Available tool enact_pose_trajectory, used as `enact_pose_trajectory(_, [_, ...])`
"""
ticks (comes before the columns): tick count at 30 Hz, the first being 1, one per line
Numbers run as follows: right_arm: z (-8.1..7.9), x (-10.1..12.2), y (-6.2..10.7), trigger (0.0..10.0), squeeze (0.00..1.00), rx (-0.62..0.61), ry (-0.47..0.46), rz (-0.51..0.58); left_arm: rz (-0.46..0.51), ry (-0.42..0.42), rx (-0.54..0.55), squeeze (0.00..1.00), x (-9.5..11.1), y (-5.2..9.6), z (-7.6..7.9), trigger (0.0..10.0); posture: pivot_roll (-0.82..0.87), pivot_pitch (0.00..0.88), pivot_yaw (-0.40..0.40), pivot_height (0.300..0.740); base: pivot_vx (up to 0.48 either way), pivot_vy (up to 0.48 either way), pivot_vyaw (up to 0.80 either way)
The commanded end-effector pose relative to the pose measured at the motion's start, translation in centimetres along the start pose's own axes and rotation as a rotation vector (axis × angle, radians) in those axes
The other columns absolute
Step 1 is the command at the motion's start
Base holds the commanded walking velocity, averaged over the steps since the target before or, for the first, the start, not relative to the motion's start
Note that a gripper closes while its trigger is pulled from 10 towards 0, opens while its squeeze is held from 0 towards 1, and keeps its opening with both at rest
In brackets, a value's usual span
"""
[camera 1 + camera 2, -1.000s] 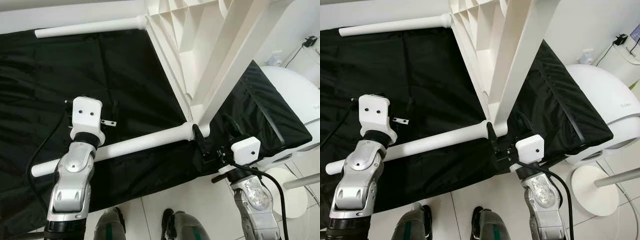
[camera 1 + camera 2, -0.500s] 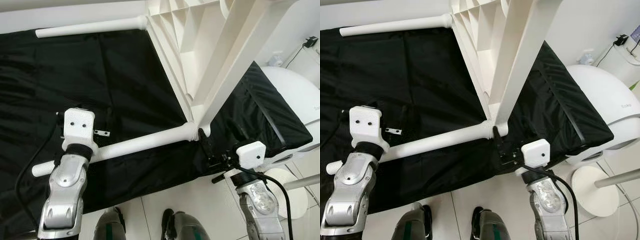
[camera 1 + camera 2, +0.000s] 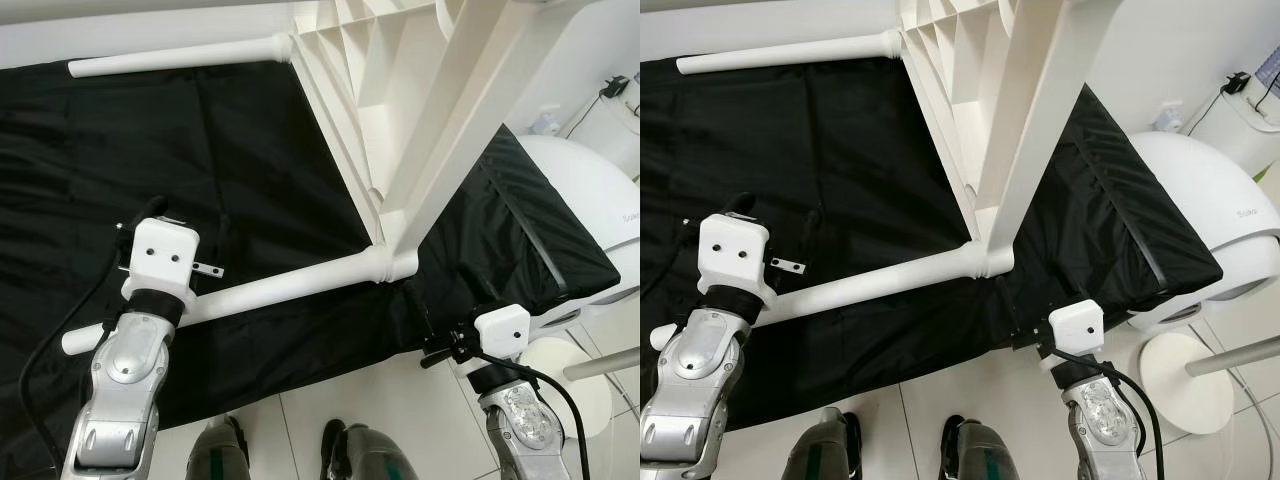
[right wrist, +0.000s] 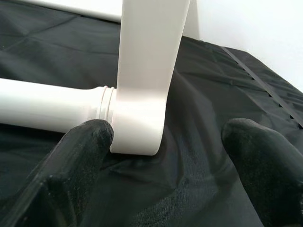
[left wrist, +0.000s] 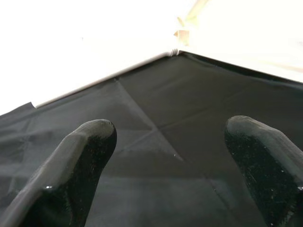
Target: Building children table
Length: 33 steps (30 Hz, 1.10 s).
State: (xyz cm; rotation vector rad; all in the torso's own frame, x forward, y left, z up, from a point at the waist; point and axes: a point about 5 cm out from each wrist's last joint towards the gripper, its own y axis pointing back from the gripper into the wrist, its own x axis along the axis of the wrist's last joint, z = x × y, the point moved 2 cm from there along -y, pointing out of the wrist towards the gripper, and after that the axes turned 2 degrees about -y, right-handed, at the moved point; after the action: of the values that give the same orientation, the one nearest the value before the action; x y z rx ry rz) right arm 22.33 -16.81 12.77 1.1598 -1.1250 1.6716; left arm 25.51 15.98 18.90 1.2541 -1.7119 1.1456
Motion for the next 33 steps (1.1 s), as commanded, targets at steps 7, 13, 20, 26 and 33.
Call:
enact_pose_trajectory(7, [0.1,-0.2,-0.7,10.0,0.00,0.024,0.003,0.015,0.079,-0.066,-0.038,0.00,1.2,0.7,0.0,10.0,0.09,0.137,-0.096,0.740,0.000,0.000,0.00])
enact_pose_trajectory(13, [0.4,-0.3,-2.1,10.0,0.00,0.045,0.002,0.033,0.133,-0.160,0.004,0.00,2.4,1.2,-1.5,10.0,0.12,0.140,-0.115,0.740,0.000,0.000,0.00])
enact_pose_trajectory(20, [0.1,-0.2,-3.1,10.0,0.00,0.087,-0.012,0.048,0.098,-0.110,0.044,0.00,1.8,2.6,-1.1,10.0,0.15,0.148,-0.143,0.740,0.000,0.000,0.00])
enact_pose_trajectory(26, [-0.2,-0.2,-3.4,10.0,0.00,0.109,-0.014,0.054,0.113,-0.111,0.055,0.00,2.2,2.9,-1.3,10.0,0.16,0.154,-0.150,0.740,0.000,0.000,0.00])
enact_pose_trajectory(33, [-0.1,-0.2,-3.6,10.0,0.00,0.095,-0.018,0.065,0.084,-0.059,0.041,0.00,1.2,2.7,-0.4,10.0,0.14,0.154,-0.132,0.740,0.000,0.000,0.00])
